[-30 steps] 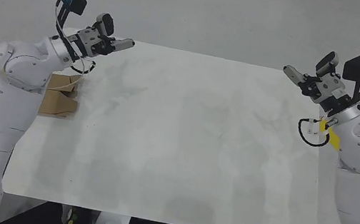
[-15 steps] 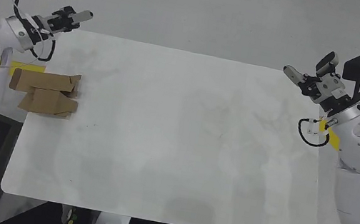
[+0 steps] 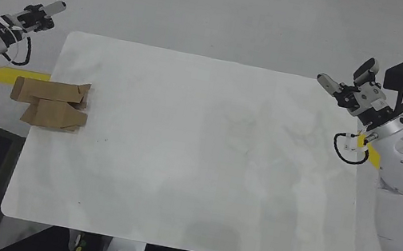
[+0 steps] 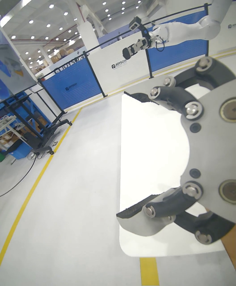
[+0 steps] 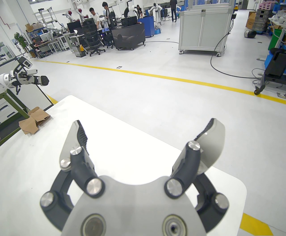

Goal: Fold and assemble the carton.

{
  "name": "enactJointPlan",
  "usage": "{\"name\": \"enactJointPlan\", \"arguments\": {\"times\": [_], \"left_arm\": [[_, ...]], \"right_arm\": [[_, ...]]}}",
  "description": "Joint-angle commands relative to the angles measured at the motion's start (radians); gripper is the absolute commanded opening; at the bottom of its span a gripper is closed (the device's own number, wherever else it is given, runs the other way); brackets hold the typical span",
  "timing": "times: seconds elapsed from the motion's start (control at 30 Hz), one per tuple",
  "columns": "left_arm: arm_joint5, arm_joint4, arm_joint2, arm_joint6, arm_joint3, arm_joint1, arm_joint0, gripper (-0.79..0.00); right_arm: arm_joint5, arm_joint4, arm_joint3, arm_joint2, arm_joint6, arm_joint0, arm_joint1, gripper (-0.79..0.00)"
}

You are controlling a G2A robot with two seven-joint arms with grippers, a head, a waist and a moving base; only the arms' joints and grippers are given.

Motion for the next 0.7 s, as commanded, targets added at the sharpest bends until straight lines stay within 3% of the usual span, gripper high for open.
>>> {"name": "enactJointPlan", "arguments": {"times": [0.0, 0.47, 0.67], "left_arm": [[0.009, 0.016, -0.004, 0.007, 0.041, 0.006, -0.014, 0.0], [0.118, 0.231, 0.006, 0.146, 0.3, 0.049, -0.109, 0.0], [0.158, 0.261, 0.011, 0.135, 0.401, 0.064, -0.145, 0.0]], "right_arm": [[0.0, 0.0, 0.0, 0.0, 0.0, 0.0, 0.0, 0.0], [0.0, 0.0, 0.0, 0.0, 0.0, 0.0, 0.0, 0.0], [0.0, 0.0, 0.0, 0.0, 0.0, 0.0, 0.0, 0.0]]}}
